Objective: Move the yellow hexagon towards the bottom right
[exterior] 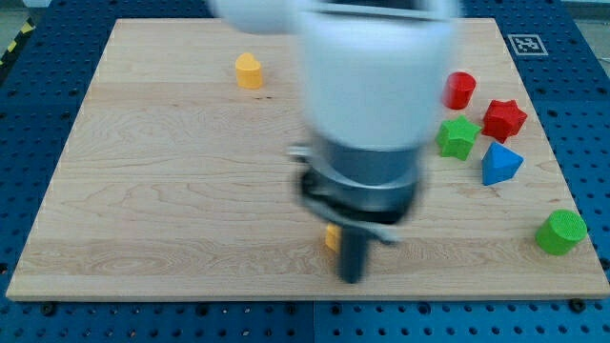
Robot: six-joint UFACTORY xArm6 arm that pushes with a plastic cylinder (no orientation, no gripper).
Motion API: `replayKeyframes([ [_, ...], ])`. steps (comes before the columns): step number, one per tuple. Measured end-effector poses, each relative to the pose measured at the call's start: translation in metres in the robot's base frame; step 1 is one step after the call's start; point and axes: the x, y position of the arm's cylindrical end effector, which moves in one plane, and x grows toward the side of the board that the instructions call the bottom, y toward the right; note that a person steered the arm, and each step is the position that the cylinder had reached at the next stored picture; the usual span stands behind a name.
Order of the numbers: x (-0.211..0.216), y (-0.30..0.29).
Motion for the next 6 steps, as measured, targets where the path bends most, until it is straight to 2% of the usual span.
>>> replayKeyframes([
  [1, -0.050, 0.090],
  [3, 0.011, 0.071],
  [4, 0.011, 0.047],
  [5, 0.011, -0.060],
  [6, -0.013, -0.146],
])
